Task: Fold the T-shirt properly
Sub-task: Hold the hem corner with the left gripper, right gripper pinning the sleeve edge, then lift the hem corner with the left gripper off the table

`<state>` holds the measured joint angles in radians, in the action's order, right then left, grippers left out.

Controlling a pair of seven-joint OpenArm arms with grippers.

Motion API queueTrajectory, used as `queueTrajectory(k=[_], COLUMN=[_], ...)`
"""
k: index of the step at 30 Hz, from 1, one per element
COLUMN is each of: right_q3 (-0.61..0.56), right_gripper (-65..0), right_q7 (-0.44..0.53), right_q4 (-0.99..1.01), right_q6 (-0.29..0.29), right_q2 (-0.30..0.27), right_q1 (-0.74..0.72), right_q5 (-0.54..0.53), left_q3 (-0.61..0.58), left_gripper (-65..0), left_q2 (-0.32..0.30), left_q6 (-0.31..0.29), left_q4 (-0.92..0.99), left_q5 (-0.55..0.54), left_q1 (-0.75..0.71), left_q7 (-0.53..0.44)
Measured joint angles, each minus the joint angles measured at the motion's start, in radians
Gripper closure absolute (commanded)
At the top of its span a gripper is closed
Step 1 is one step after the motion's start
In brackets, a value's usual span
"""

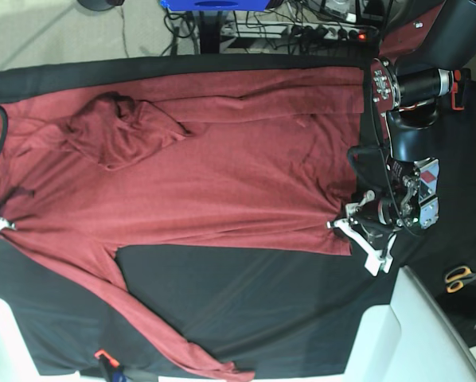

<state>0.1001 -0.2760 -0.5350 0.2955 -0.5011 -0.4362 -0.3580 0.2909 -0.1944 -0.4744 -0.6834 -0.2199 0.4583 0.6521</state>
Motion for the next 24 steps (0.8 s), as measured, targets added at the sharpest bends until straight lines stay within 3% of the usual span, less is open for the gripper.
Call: queueTrajectory(k=[12,16,18,20,22,24], right_q3=[0.000,0.000,0.000,0.000,0.000,0.000], right_gripper=[0.0,0.0,0.0,0.0,0.0,0.0], right_q7=[-0.036,-0.036,-0.036,-0.036,-0.036,-0.036], right_q4=[0.000,0.000,0.000,0.000,0.000,-0.001], right_q6=[0.000,0.000,0.000,0.000,0.000,-0.001], right_q2=[0.000,0.000,0.000,0.000,0.000,0.000], right_q1=[0.013,0.013,0.013,0.013,0.013,0.013], right_q5=[0.000,0.000,0.000,0.000,0.000,0.000], left_q3=[0.000,-0.001,-0.002,0.002,0.004,0.005], left_gripper=[0.0,-0.5,-19.4,-33.6,-38.7,-36.9], left_q2=[0.000,-0.002,-0.005,-0.006,-0.010,-0.012], left_q6=[0.003,0.057,0.058,0.093,0.110,0.135], left_q4=[0.003,0.003,0.005,0.005,0.005,0.005], left_q5=[0.003,0.003,0.003,0.008,0.006,0.002], left_q1=[-0.004,-0.003,-0.003,-0.003,-0.005,-0.005], left_q7=[0.000,0.004,0.004,0.003,0.004,0.004])
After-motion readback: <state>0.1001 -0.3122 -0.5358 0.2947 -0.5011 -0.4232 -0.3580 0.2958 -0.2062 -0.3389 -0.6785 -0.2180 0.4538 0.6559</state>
